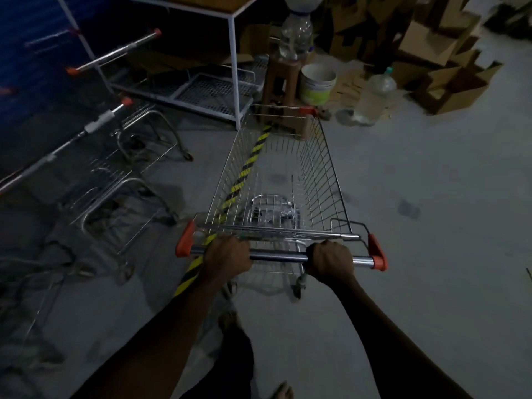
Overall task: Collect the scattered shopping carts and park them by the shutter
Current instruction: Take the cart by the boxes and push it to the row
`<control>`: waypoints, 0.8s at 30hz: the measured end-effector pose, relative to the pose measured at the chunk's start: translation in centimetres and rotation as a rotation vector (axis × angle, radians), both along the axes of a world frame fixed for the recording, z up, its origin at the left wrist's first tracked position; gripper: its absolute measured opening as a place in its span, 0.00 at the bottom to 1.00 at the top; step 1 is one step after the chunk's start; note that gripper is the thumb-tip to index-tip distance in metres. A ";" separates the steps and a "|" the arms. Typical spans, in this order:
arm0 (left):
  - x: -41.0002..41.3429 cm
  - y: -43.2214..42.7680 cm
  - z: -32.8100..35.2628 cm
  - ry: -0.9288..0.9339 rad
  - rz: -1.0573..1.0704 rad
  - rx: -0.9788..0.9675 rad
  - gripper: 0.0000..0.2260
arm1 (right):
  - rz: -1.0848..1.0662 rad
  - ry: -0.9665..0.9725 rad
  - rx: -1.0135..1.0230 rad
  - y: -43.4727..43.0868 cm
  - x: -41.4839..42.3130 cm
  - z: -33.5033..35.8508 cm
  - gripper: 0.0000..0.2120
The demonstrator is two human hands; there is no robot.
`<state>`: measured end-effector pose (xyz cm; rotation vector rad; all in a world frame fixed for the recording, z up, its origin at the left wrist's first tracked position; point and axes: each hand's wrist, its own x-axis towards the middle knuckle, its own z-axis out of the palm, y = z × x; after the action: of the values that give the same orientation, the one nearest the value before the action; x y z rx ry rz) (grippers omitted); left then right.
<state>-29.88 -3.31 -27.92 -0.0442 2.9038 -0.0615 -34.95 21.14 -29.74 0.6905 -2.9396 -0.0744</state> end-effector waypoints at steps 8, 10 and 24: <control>-14.6 -6.3 1.4 0.024 -0.006 0.074 0.14 | -0.030 -0.118 0.179 -6.7 -15.0 0.5 0.11; -17.7 -8.3 1.0 0.016 -0.020 0.070 0.14 | 0.019 -0.044 0.114 -8.0 -17.8 -0.3 0.09; -40.1 -15.4 -0.5 0.051 0.043 0.063 0.15 | 0.060 0.056 0.040 -15.5 -42.7 -1.2 0.16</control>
<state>-69.98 -18.70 -28.43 -0.0986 2.9523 0.0387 -77.66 5.64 -30.98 0.7683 -2.8693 -0.1442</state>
